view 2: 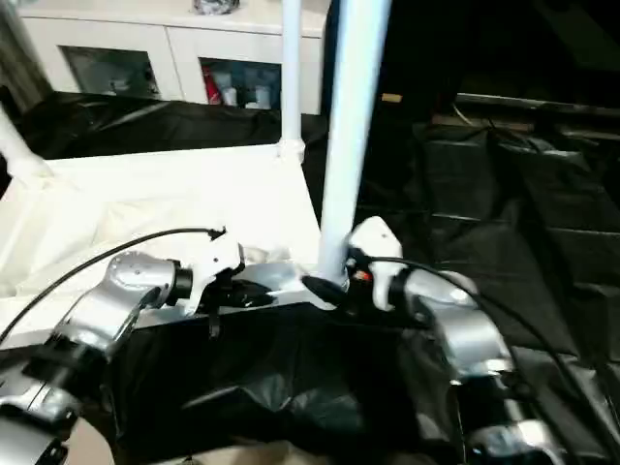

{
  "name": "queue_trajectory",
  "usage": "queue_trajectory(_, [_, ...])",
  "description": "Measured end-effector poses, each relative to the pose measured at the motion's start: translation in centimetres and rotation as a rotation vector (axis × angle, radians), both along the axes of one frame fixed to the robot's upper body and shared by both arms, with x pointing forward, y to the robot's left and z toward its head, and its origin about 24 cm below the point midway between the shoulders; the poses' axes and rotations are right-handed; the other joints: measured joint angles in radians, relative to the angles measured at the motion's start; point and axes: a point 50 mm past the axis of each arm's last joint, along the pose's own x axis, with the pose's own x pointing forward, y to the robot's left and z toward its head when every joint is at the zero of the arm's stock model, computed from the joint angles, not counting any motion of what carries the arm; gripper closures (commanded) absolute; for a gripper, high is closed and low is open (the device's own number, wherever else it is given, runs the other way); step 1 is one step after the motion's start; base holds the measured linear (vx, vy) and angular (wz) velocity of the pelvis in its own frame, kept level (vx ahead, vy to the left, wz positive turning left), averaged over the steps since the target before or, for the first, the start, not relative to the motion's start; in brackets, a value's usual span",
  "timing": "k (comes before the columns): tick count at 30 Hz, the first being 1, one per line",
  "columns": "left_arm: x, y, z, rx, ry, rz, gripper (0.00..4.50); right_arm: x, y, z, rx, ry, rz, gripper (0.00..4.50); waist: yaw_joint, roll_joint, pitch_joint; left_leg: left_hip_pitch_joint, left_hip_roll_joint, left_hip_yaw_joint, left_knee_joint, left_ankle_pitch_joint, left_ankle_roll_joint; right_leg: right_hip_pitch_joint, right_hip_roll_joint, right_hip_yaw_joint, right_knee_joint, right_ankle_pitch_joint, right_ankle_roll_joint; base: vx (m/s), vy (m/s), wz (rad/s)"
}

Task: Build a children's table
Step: Rotate leg to tighten

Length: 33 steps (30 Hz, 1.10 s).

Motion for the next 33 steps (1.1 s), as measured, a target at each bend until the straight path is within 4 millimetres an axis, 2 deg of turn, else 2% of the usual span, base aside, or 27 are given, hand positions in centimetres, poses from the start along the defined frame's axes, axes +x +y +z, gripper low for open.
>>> queue_trajectory(8, [0.0, 0.4, 0.1, 0.002, 0.007, 0.023, 4.50, 0.5, 0.4, -0.4, -0.020, -0.001, 0.015, 0.83, -0.015, -0.005, 0.001, 0.000, 0.000, 0.000, 0.000, 0.000, 0.000, 0.000, 0.000, 0.000, 0.000, 0.000, 0.000, 0.000, 0.000, 0.00])
queue_trajectory(15, [-0.2, 0.6, 0.2, 0.007, 0.004, 0.034, 4.50, 0.5, 0.8, -0.5, -0.014, -0.008, 0.048, 1.29, -0.020, -0.010, 0.002, 0.000, 0.001, 0.000, 0.000, 0.000, 0.000, -0.001, 0.001, 0.000, 0.001, 0.000, 0.000, 0.000, 0.000, 0.00])
queue_trajectory(17, [-0.3, 0.7, 0.2, 0.010, 0.002, 0.038, 4.50, 0.6, 0.9, -0.7, -0.007, -0.007, 0.053, 1.61, -0.023, -0.012, 0.001, 0.000, 0.001, 0.000, 0.000, 0.000, 0.000, -0.001, 0.001, 0.000, 0.001, 0.000, 0.000, 0.000, 0.000, 0.00])
queue_trajectory(20, [-0.3, 1.0, 0.1, 0.012, 0.002, 0.062, 4.50, 0.7, 1.5, -0.9, 0.024, -0.002, 0.041, 1.71, -0.028, -0.015, 0.000, 0.002, 0.001, 0.000, 0.000, 0.000, 0.000, -0.001, 0.001, 0.000, 0.002, 0.000, 0.000, 0.000, 0.000, 0.00])
queue_trajectory(24, [0.1, 1.2, 0.2, 0.011, -0.018, 0.140, 4.50, 1.6, 3.1, -1.5, 0.082, -0.006, -0.075, 1.75, -0.043, -0.020, 0.000, 0.003, 0.001, 0.000, 0.000, 0.000, -0.001, -0.003, 0.001, -0.001, 0.002, 0.001, -0.002, 0.000, 0.000, 0.00])
queue_trajectory(27, [0.5, 0.6, 0.1, 0.011, -0.031, 0.211, 4.50, 2.3, 4.4, -1.9, 0.100, -0.012, -0.193, 1.76, -0.047, -0.024, -0.002, 0.004, 0.001, 0.000, 0.000, 0.000, -0.001, -0.002, 0.001, -0.001, 0.002, 0.001, -0.001, 0.000, 0.000, 0.00])
queue_trajectory(29, [0.9, 0.0, 0.0, 0.014, -0.039, 0.267, 4.50, 3.0, 5.2, -2.0, 0.099, -0.017, -0.302, 1.76, -0.047, -0.028, -0.005, 0.004, 0.001, 0.000, 0.000, 0.000, -0.001, -0.002, 0.001, -0.001, 0.002, 0.001, 0.000, 0.000, 0.000, 0.00])
queue_trajectory(33, [1.2, -1.0, -0.1, 0.014, -0.052, 0.321, 4.50, 3.7, 5.9, -2.1, 0.084, -0.030, -0.401, 1.76, -0.041, -0.032, -0.007, 0.003, -0.001, 0.000, 0.000, 0.000, -0.001, -0.002, 0.000, 0.000, 0.001, 0.000, 0.000, 0.000, 0.000, 0.00])
